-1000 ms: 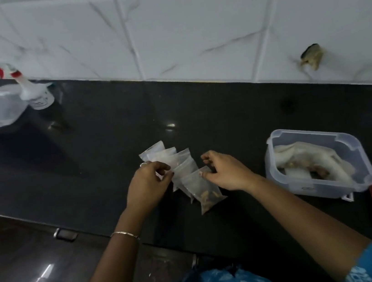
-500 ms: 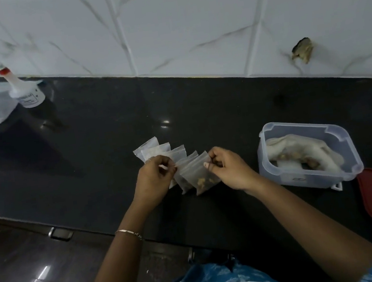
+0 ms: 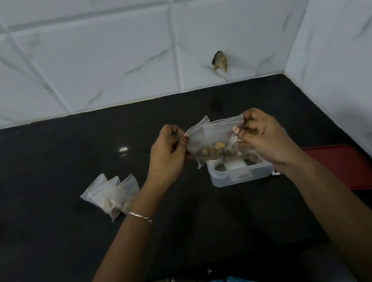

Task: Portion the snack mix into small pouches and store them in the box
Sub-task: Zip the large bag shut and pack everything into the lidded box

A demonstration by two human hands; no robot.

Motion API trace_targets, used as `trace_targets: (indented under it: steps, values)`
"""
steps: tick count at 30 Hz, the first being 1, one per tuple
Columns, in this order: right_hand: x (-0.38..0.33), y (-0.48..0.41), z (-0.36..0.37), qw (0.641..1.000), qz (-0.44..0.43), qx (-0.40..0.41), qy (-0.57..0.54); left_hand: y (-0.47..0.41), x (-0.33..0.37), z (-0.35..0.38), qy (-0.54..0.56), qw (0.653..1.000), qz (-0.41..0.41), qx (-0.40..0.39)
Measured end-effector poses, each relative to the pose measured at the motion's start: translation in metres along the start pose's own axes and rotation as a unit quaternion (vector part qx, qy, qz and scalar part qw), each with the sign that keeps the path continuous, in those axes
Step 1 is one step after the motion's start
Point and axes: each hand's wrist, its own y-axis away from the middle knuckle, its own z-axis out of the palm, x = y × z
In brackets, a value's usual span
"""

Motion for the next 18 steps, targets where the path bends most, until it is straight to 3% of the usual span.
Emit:
trace_targets:
  steps: [4,9,15,18]
  values:
    - [0.019,-0.006,-0.037,0.998,0.035,0.049,0.007,-0.019,0.003,0.04,-0.06,0.996,-0.005,-0.06]
    - [0.045,-0.019,-0.049,0.994,0.098,0.024,0.052,-0.036,-0.004,0.073,-0.228,0.96,-0.026,-0.161]
    - [0.059,-0.032,-0.042,0.977,0.098,0.039,0.186,-0.047,-0.003,0.09,-0.379,0.901,-0.034,-0.208]
    - [0.059,-0.035,-0.041,0.943,0.076,0.026,0.322,-0.047,-0.002,0.095,-0.445,0.863,-0.015,-0.237]
